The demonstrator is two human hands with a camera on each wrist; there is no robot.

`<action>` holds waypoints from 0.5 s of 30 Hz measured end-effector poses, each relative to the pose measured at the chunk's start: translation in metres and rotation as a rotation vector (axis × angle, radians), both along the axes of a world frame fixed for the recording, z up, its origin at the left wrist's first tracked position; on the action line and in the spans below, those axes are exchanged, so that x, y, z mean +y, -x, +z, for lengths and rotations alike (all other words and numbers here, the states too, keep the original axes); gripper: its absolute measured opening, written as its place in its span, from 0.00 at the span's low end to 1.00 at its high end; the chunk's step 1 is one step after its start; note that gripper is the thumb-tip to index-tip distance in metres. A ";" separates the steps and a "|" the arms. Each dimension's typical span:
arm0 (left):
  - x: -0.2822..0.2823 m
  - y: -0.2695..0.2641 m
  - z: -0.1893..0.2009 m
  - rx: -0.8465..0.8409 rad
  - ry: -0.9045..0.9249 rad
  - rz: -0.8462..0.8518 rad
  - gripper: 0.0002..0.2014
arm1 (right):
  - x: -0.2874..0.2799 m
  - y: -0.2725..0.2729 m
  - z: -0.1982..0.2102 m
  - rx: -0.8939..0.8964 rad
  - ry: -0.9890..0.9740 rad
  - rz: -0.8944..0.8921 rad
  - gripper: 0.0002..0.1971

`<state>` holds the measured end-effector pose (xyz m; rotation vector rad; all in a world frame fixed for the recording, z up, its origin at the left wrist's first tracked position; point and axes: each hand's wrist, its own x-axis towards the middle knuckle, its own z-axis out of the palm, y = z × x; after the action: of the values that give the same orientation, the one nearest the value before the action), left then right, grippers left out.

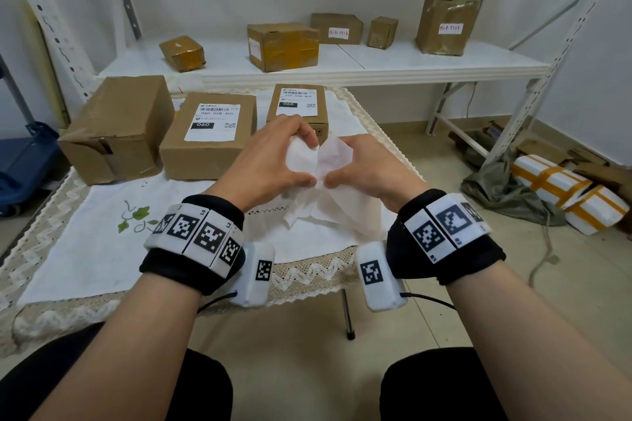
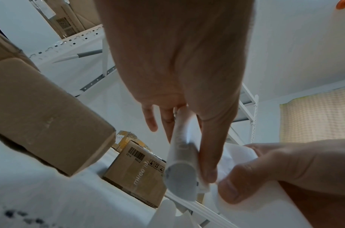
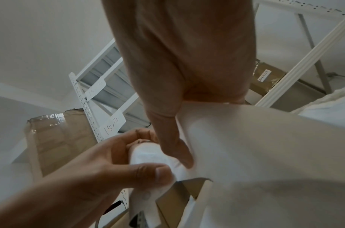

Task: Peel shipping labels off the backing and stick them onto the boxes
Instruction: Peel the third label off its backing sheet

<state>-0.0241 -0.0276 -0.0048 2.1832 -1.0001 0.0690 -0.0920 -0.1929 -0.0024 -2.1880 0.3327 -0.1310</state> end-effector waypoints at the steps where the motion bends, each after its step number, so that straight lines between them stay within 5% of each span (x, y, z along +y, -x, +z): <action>1: 0.000 0.000 0.000 -0.001 -0.005 -0.003 0.24 | 0.000 0.001 0.001 0.004 0.027 -0.004 0.20; 7: 0.001 0.002 0.001 -0.006 -0.008 0.000 0.24 | 0.000 0.003 0.002 -0.052 0.102 -0.006 0.10; 15: 0.001 -0.001 0.000 -0.055 0.022 0.070 0.23 | 0.001 -0.007 0.000 -0.088 0.172 -0.095 0.17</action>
<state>-0.0235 -0.0270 -0.0045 2.2059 -0.9488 0.1722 -0.0849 -0.1919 -0.0027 -2.3281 0.3880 -0.3188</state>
